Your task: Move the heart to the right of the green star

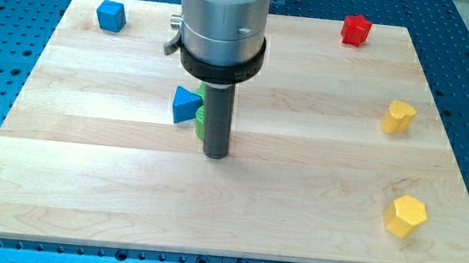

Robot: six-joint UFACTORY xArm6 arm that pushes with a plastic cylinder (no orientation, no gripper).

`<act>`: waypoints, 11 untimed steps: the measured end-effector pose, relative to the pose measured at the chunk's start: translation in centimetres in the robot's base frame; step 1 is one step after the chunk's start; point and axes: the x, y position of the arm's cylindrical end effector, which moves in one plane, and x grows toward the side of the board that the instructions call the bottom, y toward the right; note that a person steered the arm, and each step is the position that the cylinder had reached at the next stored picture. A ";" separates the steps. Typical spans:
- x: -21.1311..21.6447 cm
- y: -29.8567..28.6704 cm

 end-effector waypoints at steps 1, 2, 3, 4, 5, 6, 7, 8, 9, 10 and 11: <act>-0.9 -0.2; 1.3 3.5; 0.7 13.9; -0.5 25.4; -5.2 27.1; -5.7 25.9; -7.1 29.5; -7.4 23.8; -7.6 20.8; -9.4 22.8; -9.2 15.0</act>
